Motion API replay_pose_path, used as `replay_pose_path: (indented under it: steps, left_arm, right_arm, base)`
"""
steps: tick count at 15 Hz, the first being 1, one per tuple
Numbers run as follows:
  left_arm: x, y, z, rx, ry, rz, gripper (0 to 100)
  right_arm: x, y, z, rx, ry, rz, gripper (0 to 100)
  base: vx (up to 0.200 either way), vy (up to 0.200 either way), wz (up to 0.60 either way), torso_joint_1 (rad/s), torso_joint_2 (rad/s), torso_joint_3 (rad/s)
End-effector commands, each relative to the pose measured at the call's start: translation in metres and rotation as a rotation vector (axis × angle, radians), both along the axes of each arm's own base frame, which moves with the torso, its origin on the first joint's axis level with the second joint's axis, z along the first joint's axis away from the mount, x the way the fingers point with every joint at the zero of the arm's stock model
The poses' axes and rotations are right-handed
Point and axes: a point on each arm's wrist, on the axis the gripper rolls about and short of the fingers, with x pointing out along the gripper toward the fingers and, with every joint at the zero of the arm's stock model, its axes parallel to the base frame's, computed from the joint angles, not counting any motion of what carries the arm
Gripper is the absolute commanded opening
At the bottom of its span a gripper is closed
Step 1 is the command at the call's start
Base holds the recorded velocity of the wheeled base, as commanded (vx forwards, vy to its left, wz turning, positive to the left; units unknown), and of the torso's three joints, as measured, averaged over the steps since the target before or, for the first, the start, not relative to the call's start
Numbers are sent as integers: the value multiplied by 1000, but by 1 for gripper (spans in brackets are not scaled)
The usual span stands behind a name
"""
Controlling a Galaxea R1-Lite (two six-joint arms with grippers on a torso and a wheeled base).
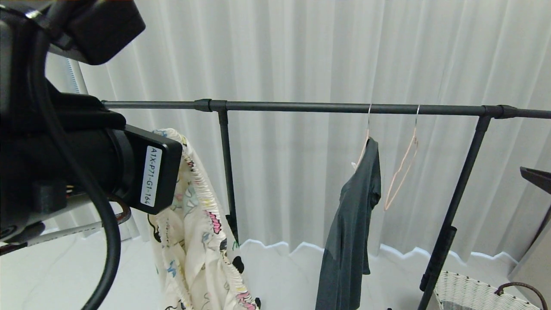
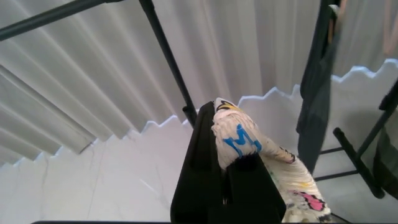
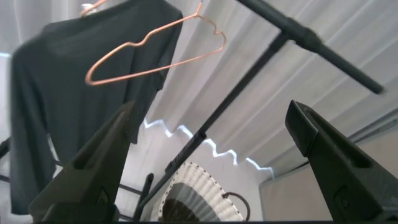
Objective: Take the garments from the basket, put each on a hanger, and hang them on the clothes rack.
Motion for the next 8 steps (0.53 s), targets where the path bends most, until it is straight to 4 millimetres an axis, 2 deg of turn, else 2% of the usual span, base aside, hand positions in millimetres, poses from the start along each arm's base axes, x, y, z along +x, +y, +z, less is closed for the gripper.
replay_pose_path:
  steps: [1, 6, 8]
  left_arm:
    - [0, 0, 0, -1, 0, -1, 0]
    - [0, 0, -2, 6, 3, 2, 0]
    - [-2, 3, -4, 19, -5, 25, 0]
  right_arm:
    - [1, 0, 0, -1, 3, -6, 100]
    - [5, -1, -10, 9, 43, -26, 100]
    - [14, 1, -15, 34, 82, -50, 100]
  base:
    - [200, 0, 0, 27, -2, -7]
    - [200, 0, 0, 6, 2, 1]
    - [200, 0, 0, 5, 7, 2]
